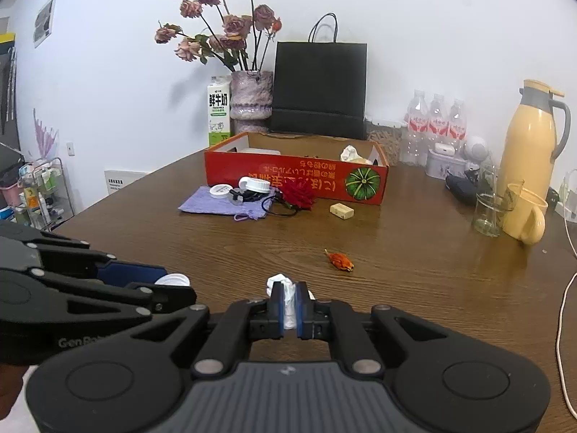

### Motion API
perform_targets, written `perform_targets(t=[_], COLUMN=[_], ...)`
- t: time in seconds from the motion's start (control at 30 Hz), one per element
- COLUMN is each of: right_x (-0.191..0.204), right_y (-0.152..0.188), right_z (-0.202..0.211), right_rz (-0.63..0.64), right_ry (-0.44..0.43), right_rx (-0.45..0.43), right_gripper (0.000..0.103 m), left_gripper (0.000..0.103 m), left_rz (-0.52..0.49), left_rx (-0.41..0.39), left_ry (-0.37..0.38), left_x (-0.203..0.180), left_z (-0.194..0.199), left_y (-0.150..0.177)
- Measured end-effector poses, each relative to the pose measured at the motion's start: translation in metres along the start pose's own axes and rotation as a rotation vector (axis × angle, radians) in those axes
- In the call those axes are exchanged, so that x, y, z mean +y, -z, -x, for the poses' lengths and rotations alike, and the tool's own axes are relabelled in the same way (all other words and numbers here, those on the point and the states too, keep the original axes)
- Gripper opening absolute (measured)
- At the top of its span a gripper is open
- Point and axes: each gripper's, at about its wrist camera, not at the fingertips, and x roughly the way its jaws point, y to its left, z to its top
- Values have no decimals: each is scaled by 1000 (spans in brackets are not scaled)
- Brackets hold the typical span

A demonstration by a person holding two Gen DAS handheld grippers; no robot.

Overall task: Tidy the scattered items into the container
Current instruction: 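Carry the tissue piece and white cap into the box and release both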

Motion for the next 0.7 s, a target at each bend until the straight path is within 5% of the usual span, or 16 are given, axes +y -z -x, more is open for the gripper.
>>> perform_targets(t=[0.7], right_x=[-15], right_y=[0], right_z=[-34], right_rz=[-3], right_ry=[37], right_rx=[45], right_gripper=[5], left_gripper=[30], left_rz=[42], left_rx=[55], left_ry=[-9], left_x=[25], left_z=[-37], left_y=[-11])
